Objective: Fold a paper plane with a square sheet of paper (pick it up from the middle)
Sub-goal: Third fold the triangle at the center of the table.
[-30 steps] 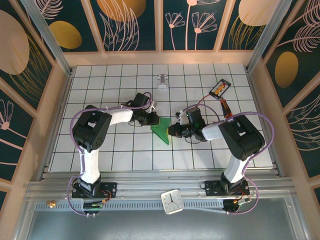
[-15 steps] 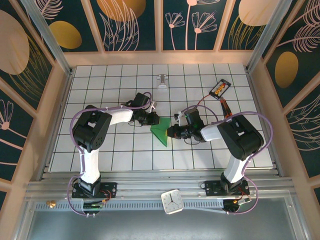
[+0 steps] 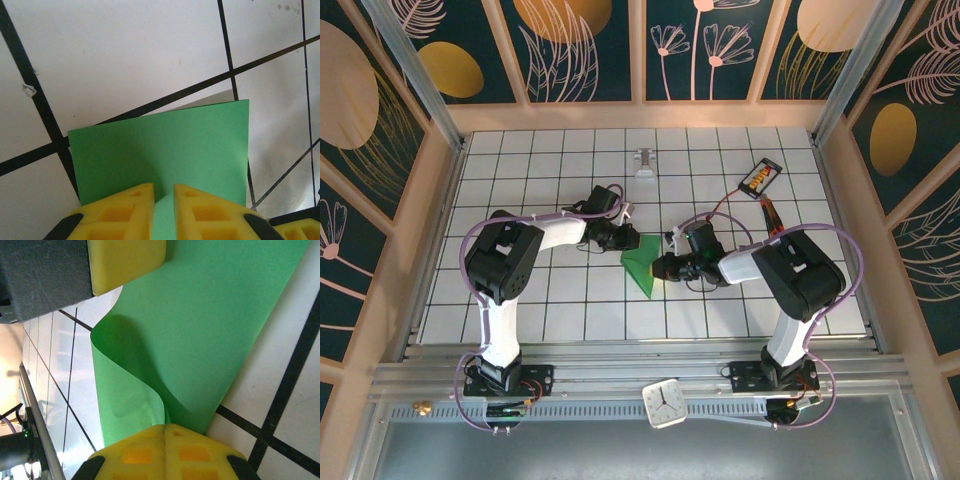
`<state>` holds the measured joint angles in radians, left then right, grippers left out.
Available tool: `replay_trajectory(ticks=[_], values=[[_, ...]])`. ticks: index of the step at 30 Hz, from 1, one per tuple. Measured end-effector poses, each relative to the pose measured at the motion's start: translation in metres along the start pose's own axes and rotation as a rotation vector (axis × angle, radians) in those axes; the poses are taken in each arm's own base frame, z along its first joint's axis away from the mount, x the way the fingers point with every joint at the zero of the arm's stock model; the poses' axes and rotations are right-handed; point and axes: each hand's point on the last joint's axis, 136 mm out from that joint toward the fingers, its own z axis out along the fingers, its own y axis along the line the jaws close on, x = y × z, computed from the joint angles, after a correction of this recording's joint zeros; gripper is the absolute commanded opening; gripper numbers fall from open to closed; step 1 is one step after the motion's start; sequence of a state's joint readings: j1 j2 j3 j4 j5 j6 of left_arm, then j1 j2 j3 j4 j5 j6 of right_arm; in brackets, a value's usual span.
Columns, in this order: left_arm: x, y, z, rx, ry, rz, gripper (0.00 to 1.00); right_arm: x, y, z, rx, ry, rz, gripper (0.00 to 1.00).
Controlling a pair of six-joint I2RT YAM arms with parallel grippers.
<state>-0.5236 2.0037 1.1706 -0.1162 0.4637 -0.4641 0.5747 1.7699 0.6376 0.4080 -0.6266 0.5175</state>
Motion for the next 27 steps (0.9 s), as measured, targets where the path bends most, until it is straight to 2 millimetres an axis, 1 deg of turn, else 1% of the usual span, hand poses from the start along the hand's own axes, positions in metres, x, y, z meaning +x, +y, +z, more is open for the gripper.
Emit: replay_trajectory(ticks=[11, 27], values=[[-0.0005, -0.0004, -0.0005, 0.000, -0.002, 0.001, 0.21, 0.0006, 0.0005, 0.0012, 0.045, 0.002, -0.043, 0.01], [-0.0006, -0.0003, -0.0005, -0.001, -0.002, 0.001, 0.21, 0.0002, -0.0013, -0.0003, 0.075, 0.002, -0.060, 0.00]])
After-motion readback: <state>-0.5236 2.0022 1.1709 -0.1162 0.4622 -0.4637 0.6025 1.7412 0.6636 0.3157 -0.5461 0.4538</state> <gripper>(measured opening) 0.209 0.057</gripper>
